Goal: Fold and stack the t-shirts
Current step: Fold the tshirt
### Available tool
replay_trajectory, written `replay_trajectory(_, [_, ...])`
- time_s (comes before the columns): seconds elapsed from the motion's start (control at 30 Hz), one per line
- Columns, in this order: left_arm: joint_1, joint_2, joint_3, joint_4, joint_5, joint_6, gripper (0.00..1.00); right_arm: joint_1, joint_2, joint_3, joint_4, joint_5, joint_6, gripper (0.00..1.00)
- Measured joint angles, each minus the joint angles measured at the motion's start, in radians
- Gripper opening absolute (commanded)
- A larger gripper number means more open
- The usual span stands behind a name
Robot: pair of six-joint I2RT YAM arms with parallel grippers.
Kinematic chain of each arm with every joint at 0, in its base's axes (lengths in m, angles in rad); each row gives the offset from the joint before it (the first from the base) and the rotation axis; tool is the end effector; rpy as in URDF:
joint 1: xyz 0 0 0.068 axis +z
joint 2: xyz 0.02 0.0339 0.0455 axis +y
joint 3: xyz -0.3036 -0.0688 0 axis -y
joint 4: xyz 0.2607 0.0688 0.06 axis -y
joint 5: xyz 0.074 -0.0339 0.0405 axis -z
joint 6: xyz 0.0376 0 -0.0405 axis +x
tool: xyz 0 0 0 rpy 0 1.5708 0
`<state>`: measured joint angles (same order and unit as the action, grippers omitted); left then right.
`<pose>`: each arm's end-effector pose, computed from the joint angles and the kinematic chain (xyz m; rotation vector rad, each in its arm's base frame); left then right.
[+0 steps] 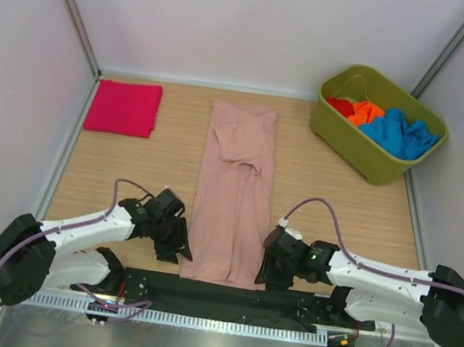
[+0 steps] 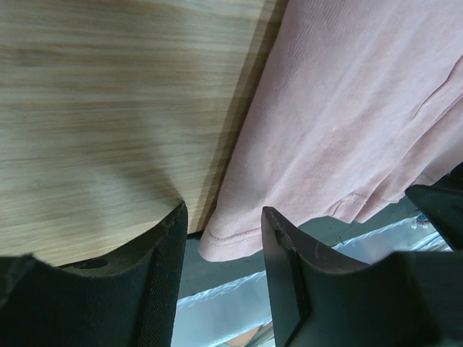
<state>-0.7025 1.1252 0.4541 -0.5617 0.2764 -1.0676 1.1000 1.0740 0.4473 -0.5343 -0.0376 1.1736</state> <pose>0.1209 -0.1158 0.1684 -0.4851 3.0288 -0.6750 0.0741 0.1487 0.1738 0.0969 2.9459 0.5790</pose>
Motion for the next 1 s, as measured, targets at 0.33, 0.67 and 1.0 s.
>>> replay_trajectory(0.33, [-0.116, -0.040, -0.027, 0.015, -0.037, -0.106, 0.41, 0.020, -0.051, -0.008, -0.033, 0.012, 0.031, 0.03])
replay_trajectory(0.67, [-0.168, -0.038, -0.016, -0.016, -0.098, -0.134, 0.00, 0.026, -0.121, -0.008, -0.103, 0.042, 0.036, 0.01])
replay_trajectory(1.0, [-0.258, -0.061, 0.032, -0.062, -0.146, -0.187, 0.00, 0.031, -0.188, -0.008, -0.172, 0.061, 0.035, 0.01])
